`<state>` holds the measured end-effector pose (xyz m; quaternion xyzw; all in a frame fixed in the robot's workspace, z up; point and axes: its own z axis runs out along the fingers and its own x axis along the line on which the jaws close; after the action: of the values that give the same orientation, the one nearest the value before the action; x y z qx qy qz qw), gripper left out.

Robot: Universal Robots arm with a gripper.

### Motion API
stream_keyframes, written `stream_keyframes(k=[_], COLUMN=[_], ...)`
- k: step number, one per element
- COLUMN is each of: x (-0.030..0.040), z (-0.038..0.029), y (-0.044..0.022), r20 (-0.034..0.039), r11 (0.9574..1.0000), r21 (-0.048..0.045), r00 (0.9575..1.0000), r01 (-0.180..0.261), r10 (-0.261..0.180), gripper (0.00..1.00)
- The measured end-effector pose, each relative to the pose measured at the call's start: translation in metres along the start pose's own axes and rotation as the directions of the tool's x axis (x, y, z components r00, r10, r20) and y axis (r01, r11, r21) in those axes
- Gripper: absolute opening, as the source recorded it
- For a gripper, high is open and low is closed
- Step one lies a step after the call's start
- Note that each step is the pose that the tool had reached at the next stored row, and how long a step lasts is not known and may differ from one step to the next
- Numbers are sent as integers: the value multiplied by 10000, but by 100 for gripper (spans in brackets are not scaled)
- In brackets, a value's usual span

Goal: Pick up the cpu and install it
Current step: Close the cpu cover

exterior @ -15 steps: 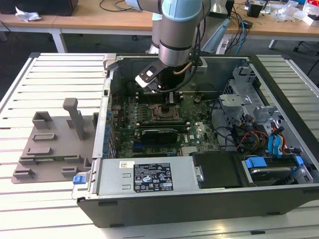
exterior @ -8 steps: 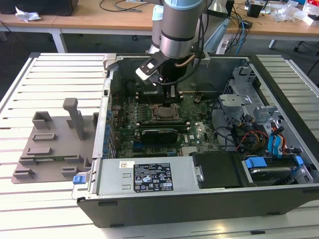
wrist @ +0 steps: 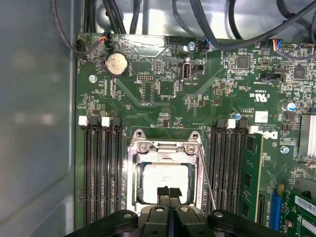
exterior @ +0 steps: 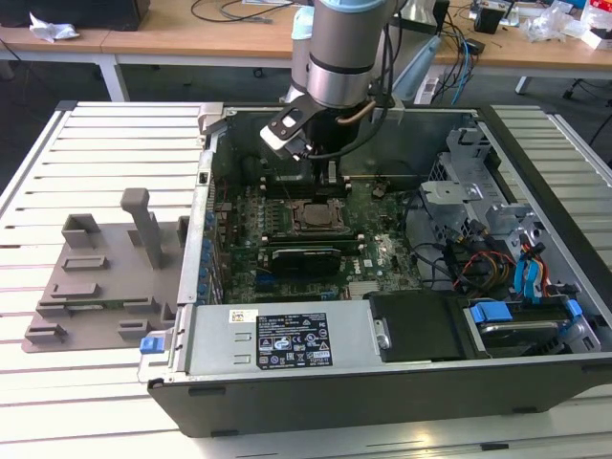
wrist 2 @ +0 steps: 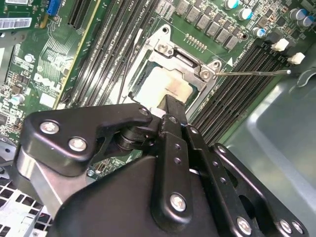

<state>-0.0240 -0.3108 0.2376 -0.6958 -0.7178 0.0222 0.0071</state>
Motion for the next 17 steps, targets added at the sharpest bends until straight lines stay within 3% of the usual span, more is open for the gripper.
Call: stream_keyframes(k=[9, 11, 16, 17], x=[-3, -5, -7, -9], z=[-132, -228, -343, -412], y=[-5, -10, -14, -17], r20=[0, 1, -1, 1], r11=[10000, 10000, 10000, 10000], r21=[-1, 0, -1, 0], r00=[10000, 10000, 10000, 10000], r01=[0, 0, 0, 0], r10=[0, 0, 0, 0], gripper=[11, 11, 11, 11])
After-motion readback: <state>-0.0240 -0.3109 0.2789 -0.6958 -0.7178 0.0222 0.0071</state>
